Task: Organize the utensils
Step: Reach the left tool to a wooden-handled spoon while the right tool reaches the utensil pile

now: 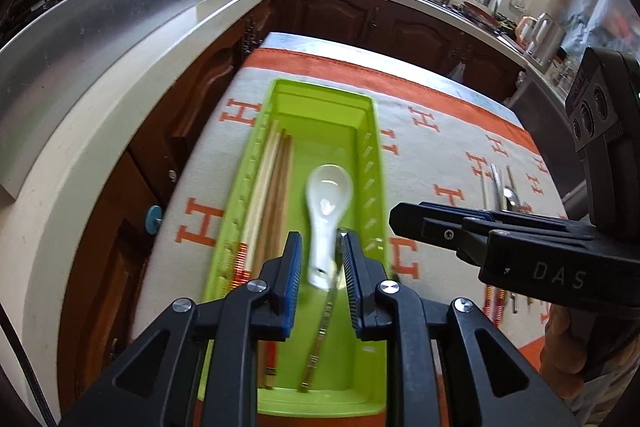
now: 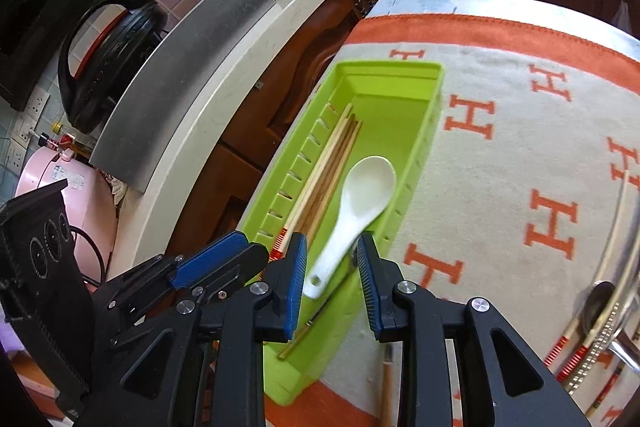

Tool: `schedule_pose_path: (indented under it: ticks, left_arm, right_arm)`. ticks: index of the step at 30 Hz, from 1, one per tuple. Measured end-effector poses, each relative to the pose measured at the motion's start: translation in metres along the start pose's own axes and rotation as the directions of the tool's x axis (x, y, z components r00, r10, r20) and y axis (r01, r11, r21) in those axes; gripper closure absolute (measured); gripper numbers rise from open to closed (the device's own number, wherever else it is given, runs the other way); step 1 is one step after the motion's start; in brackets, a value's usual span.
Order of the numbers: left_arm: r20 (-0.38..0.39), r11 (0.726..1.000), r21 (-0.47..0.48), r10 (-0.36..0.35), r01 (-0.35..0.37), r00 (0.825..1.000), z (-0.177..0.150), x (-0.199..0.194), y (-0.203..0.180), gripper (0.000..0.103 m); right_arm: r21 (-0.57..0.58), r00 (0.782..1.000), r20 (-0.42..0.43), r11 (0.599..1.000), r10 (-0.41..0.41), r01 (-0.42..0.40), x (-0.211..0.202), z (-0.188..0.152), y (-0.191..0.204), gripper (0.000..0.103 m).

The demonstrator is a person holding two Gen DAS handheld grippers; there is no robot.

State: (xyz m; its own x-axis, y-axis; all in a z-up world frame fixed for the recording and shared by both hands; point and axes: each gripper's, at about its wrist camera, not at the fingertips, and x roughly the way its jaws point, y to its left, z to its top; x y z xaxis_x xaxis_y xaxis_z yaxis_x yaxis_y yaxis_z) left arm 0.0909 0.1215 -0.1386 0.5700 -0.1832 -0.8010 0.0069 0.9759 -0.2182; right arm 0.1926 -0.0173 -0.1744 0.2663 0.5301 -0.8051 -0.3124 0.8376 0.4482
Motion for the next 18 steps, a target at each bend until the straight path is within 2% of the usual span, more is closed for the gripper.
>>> schedule_pose_path:
  ticks: [5, 11, 14, 18]
  left_arm:
    - [-0.018, 0.997, 0.033, -0.075, 0.076, 0.997, -0.003, -0.007, -0.027, 0.084]
    - [-0.083, 0.985, 0.041, -0.163, 0.167, 0.983, -0.013, -0.010, -0.058, 0.084]
    - [-0.117, 0.982, 0.035, -0.183, 0.188, 0.976, -0.019, -0.010, -0.070, 0.084]
    - [-0.162, 0.986, -0.001, -0.162, 0.164, 0.973, -0.026, -0.004, -0.079, 0.084]
  right_arm:
    - [0.006, 0.998, 0.045, 0.999, -0.044, 0.044, -0.035, -0.020, -0.021, 0.076]
    - [0.086, 0.993, 0.090, 0.994, -0.077, 0.069, -0.071, -0.040, -0.061, 0.076]
    - [0.134, 0.989, 0.118, 0.988, -0.086, 0.070, -0.089, -0.047, -0.083, 0.076]
    - [0.180, 0.983, 0.154, 0.981, -0.101, 0.073, -0.112, -0.059, -0.109, 0.076]
